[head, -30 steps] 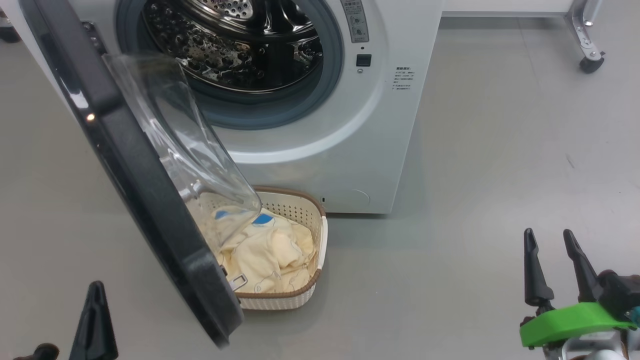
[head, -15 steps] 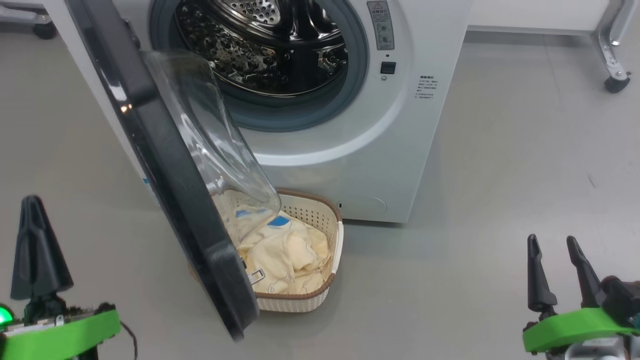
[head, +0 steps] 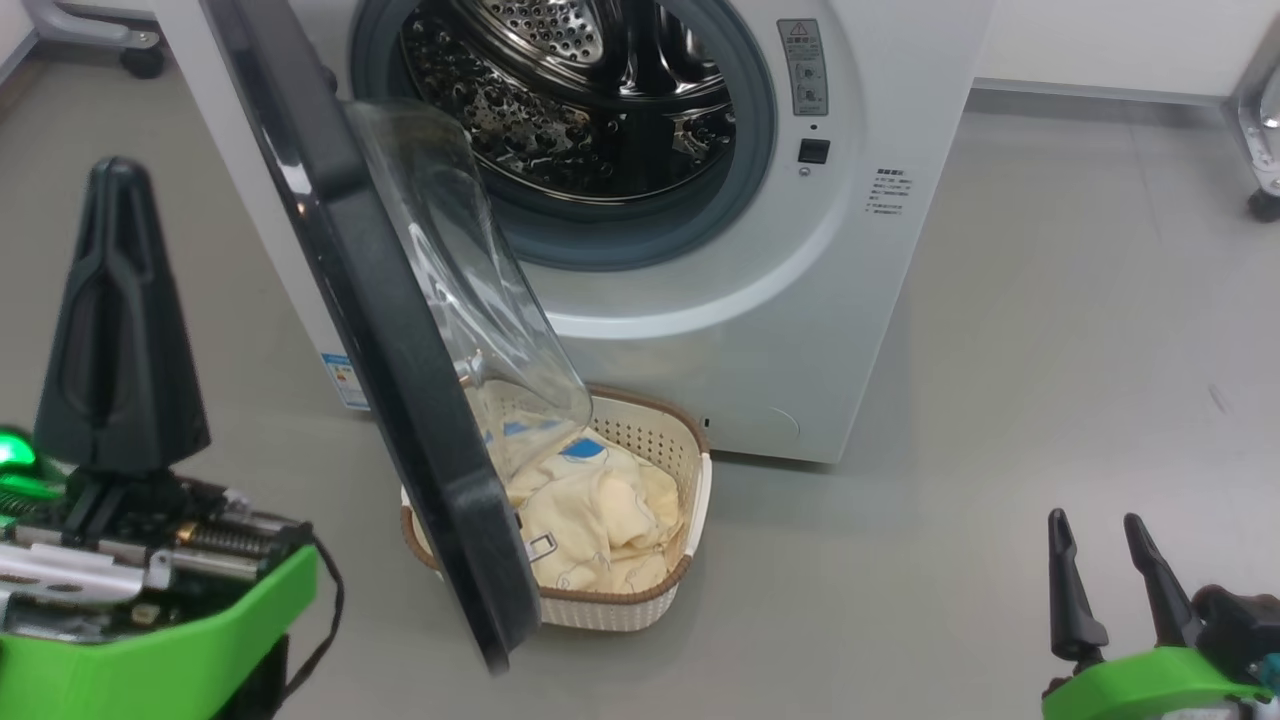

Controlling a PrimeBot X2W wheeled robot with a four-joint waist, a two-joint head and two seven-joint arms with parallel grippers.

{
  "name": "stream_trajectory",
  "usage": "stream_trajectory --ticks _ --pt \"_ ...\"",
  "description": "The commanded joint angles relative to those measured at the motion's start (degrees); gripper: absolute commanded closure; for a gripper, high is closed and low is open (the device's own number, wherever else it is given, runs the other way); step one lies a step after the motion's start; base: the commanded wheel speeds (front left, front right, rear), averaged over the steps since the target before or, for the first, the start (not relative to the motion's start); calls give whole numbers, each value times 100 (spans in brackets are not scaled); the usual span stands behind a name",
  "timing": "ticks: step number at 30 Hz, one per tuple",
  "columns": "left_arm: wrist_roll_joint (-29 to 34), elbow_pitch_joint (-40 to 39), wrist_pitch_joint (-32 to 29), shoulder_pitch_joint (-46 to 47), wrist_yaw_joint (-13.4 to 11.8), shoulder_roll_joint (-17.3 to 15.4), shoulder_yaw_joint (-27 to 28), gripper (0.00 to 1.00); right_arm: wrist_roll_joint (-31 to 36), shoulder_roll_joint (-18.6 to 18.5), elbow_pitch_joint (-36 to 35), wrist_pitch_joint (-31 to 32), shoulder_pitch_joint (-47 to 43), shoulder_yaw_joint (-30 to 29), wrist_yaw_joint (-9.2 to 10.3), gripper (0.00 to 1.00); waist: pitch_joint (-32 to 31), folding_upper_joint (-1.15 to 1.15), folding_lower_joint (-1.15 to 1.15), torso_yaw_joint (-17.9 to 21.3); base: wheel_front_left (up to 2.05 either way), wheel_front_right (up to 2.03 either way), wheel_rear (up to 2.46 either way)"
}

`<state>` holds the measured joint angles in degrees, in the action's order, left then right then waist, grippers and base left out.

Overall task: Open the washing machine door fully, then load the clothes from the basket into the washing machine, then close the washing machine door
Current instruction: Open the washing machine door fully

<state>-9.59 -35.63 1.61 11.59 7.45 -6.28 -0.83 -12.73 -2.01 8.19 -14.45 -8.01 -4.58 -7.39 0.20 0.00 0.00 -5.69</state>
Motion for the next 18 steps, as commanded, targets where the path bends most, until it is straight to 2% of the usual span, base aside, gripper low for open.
stream_trajectory --ticks 1,5,10,13,18 --pt "30 -223 -91 326 -8 -132 126 100 -35 -88 -153 -55 119 100 -10 0 3 0 0 -39 0 0 0" --pt "88 -449 -570 826 -9 -135 -283 100 -97 -87 -132 -55 80 89 -10 0 -4 0 0 -146 0 0 0" --pt "-41 -552 -1056 1185 -126 161 -1128 100 -151 -87 -104 -55 32 75 -10 0 -21 0 0 -295 0 0 0" --pt "-422 -465 -1215 1106 -330 284 -1798 100 -154 -87 -89 -55 37 87 -10 0 -19 0 0 -362 0 0 0" --pt "-1316 -45 -1118 671 -943 335 -2630 100 -133 -87 -75 -55 120 118 -10 0 6 0 0 -411 0 0 0"
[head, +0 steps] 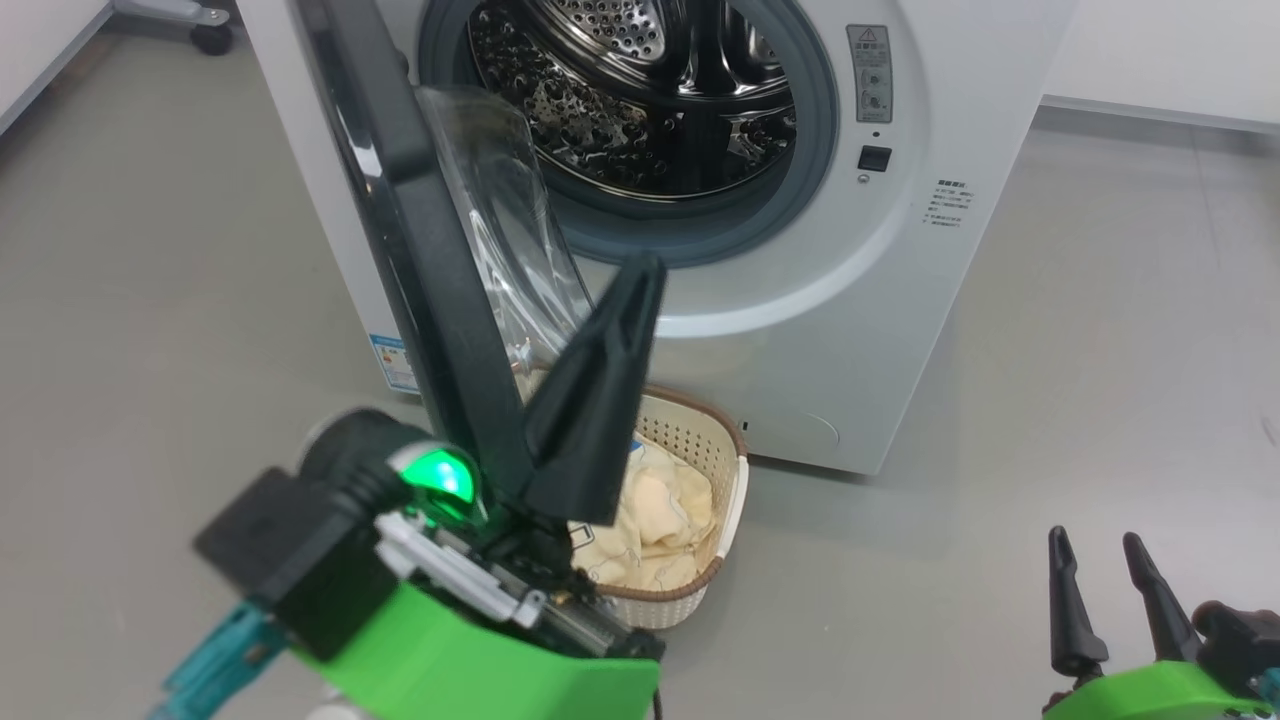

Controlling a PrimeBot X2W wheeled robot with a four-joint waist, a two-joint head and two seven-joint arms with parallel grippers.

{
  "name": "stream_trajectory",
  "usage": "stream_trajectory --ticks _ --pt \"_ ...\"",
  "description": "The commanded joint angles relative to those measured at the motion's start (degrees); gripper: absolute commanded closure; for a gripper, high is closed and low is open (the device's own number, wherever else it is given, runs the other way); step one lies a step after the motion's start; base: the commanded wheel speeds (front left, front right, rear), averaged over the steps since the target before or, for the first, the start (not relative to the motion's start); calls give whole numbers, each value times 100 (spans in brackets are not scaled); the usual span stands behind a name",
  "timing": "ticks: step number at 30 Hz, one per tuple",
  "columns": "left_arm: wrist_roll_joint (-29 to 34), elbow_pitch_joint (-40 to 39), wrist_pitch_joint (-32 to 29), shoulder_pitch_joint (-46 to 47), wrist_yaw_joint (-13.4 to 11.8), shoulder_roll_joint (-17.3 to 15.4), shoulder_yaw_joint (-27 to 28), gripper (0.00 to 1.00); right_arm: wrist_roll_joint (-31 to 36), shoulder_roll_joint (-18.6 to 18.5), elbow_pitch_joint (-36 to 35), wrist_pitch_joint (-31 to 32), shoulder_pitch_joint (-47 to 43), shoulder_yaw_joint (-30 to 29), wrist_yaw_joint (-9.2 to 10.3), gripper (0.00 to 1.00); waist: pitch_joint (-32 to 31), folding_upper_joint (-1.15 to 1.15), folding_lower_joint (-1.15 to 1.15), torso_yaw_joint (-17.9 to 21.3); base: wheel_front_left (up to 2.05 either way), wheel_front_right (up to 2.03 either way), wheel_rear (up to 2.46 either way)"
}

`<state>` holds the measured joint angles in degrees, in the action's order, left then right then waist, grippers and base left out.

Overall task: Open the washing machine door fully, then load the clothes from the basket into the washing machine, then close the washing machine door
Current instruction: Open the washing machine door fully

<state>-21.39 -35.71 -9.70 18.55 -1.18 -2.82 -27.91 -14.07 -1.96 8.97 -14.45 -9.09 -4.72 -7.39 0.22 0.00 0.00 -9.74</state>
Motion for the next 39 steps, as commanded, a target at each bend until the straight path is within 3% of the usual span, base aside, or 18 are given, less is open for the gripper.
stream_trajectory --ticks 1,3,12,39 --pt "-219 107 52 -109 -176 -10 -28 100 1 -92 -151 -55 241 140 -10 0 7 0 0 -10 0 0 0" --pt "-448 437 115 -317 -358 -9 -217 100 -1 -92 -150 -55 259 155 -10 0 13 0 0 -15 0 0 0" --pt "-1224 1452 168 -1064 -616 -7 -824 100 -11 -92 -106 -55 254 161 -10 0 27 0 0 -61 0 0 0" --pt "-871 2458 687 -1202 -931 -184 -617 100 38 -92 -80 -55 361 184 -10 0 188 0 0 -390 0 0 0"
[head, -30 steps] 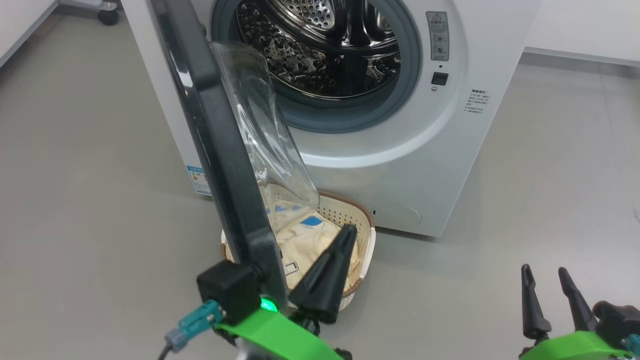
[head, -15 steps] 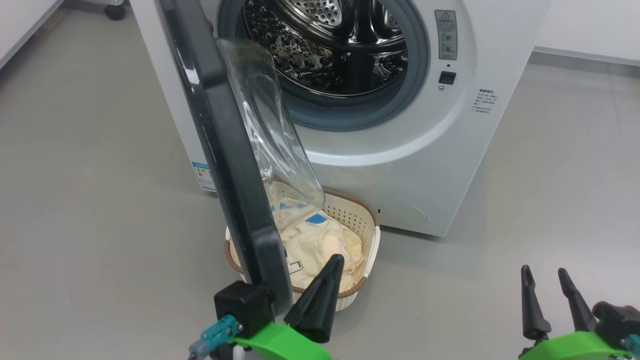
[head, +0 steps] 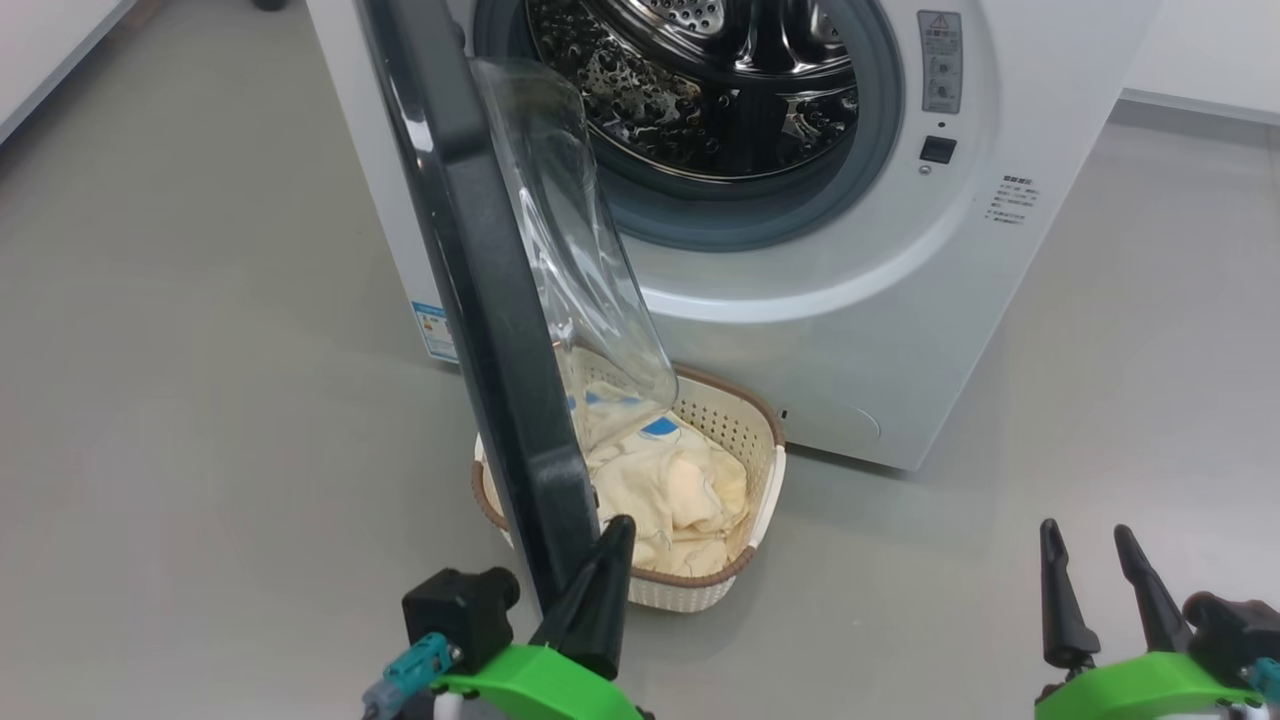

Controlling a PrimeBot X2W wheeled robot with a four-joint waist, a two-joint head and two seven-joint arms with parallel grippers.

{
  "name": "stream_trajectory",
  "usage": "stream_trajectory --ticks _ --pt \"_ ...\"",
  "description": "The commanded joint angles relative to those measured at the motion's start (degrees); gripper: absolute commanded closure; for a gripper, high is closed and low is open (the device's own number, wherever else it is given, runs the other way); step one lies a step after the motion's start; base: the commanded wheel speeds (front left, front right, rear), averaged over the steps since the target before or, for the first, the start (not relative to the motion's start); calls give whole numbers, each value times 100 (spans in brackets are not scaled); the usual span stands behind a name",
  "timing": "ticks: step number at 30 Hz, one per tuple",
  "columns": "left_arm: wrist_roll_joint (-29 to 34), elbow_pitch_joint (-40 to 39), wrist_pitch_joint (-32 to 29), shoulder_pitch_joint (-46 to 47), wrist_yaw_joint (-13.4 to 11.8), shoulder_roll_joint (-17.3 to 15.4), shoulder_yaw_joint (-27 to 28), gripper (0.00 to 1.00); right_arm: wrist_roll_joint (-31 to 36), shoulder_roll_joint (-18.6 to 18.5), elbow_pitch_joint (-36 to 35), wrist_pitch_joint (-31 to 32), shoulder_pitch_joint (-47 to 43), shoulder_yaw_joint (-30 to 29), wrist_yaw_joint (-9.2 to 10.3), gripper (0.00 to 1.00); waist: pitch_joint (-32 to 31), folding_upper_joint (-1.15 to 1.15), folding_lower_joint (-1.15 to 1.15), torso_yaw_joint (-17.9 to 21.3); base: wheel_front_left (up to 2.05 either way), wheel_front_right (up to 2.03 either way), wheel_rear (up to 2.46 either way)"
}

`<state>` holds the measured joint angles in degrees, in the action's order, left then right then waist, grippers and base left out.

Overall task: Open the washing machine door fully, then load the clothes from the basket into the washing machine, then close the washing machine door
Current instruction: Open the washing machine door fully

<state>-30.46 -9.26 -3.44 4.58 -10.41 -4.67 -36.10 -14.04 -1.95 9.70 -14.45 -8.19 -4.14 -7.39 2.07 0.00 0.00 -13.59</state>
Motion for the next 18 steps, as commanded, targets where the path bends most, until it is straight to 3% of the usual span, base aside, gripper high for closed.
stream_trajectory --ticks 1,18 --pt "33 -139 88 208 -6 2 217 100 40 -93 -150 -55 276 132 -10 0 8 0 0 -15 0 0 0" --pt "154 81 277 355 -153 5 266 100 65 -93 -138 -55 312 130 -10 0 136 0 0 -216 0 0 0"
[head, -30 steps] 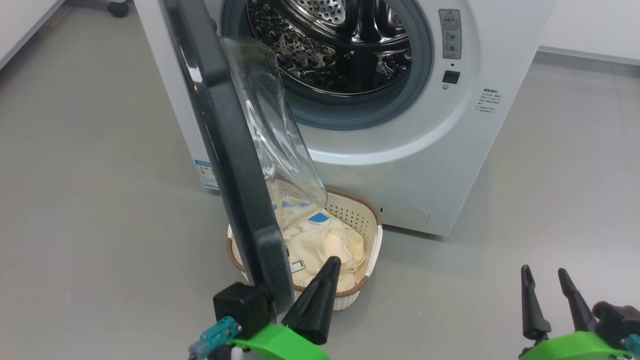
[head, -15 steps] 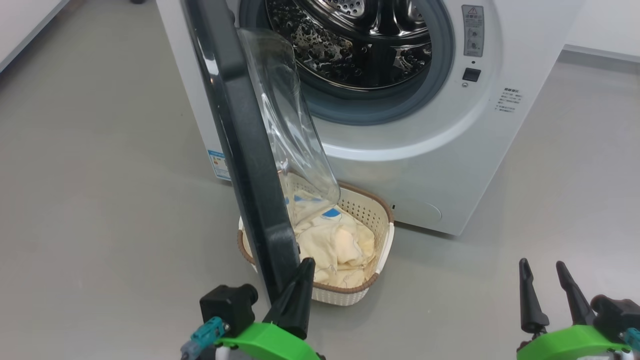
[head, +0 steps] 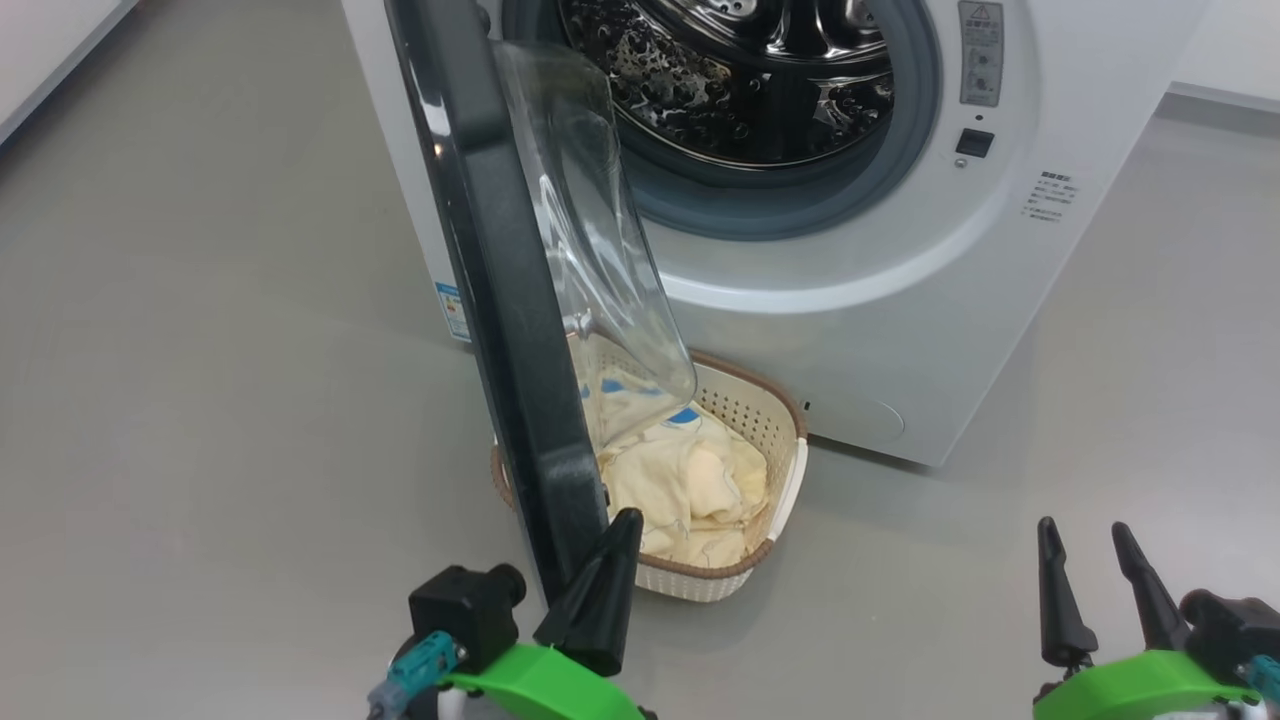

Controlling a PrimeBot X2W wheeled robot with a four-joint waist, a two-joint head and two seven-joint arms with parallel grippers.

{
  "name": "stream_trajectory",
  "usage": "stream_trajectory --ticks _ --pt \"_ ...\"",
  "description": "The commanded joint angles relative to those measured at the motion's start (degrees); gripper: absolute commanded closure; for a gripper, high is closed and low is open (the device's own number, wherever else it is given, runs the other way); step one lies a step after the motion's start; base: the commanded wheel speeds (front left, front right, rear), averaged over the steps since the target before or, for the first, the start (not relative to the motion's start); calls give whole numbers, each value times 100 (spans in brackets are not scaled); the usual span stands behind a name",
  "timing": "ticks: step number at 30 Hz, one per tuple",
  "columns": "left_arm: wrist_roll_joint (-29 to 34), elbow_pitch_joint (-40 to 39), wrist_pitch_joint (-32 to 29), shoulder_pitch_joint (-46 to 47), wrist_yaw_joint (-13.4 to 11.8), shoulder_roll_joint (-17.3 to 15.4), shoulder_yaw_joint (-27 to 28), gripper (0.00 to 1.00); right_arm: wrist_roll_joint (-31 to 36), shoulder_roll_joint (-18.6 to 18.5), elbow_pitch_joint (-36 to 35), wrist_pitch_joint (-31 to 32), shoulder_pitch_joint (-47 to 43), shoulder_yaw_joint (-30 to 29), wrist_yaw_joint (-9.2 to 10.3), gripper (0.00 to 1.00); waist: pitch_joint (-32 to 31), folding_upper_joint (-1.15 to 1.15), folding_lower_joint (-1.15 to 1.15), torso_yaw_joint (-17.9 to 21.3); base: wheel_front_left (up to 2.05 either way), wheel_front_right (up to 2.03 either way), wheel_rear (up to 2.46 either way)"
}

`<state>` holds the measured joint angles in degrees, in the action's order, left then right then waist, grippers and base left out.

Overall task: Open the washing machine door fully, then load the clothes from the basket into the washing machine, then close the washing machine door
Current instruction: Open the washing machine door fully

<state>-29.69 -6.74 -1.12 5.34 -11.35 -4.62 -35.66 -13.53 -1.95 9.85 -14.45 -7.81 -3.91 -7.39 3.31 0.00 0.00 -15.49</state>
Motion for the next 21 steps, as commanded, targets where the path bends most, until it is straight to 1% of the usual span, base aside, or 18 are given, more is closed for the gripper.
stream_trajectory --ticks 1,9,12,21 --pt "86 -173 36 288 -67 -10 224 100 13 -93 -150 -55 277 109 -10 0 22 0 0 -56 0 0 0" --pt "114 -223 -6 322 -96 -62 203 100 -3 -93 -138 -55 333 119 -10 0 90 0 0 -339 0 0 0" --pt "121 -237 -9 326 -113 -85 204 100 9 -93 -137 -55 360 124 -10 0 143 0 0 -505 0 0 0" --pt "103 -207 91 290 -214 -187 383 100 65 -93 -143 -55 409 128 -10 0 210 0 0 -845 0 0 0"
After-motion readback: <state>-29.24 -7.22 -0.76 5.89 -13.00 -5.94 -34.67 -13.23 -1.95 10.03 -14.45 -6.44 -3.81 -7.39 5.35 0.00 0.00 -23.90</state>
